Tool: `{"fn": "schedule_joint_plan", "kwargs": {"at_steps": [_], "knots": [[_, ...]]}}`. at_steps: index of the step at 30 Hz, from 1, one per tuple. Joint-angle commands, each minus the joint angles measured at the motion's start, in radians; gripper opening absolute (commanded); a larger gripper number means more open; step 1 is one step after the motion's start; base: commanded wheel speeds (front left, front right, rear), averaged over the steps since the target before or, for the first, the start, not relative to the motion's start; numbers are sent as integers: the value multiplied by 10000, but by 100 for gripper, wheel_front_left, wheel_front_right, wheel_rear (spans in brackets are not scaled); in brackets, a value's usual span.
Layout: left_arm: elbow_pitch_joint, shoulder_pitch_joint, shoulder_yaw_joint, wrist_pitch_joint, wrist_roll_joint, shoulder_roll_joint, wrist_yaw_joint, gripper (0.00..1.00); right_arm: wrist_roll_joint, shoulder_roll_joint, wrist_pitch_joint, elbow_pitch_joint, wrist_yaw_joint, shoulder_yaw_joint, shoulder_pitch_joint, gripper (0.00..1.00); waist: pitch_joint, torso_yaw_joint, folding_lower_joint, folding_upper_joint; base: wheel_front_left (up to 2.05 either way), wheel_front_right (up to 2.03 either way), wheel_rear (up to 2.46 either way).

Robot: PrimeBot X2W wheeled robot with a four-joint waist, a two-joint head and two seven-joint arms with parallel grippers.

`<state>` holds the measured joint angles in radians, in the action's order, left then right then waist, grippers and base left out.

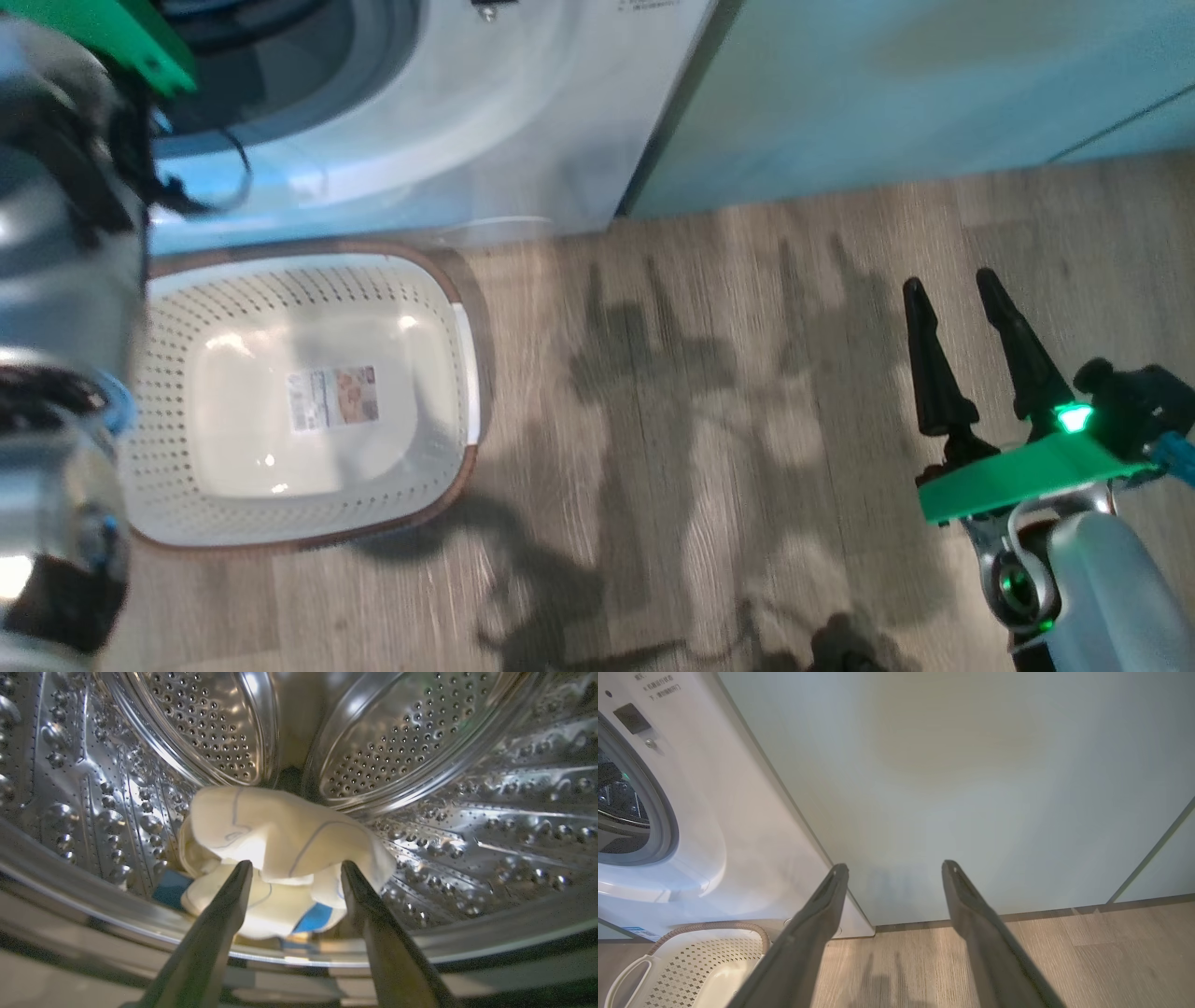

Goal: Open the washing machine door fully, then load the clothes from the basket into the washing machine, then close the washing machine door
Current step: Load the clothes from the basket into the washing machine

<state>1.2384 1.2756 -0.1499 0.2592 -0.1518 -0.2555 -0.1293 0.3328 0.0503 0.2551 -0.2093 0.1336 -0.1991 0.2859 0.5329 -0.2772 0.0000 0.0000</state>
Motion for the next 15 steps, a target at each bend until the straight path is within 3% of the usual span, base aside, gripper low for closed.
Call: {"fn": "schedule_joint_plan", "kwargs": {"at_steps": [1,6,15], "knots": [[-411,-289,95,25,-154,-297,-10,100,-77,106,67,231,-29,-103,-233,100,-359,145,0,0,0,0,0],[-1185,-1436,524,25,-641,-132,-11,100,-50,174,67,171,-29,-65,-526,100,-986,318,0,0,0,0,0],[-3960,-4196,1001,26,-1696,0,-12,100,6,301,67,102,-29,27,-1025,100,-2001,705,0,0,0,0,0]]}}
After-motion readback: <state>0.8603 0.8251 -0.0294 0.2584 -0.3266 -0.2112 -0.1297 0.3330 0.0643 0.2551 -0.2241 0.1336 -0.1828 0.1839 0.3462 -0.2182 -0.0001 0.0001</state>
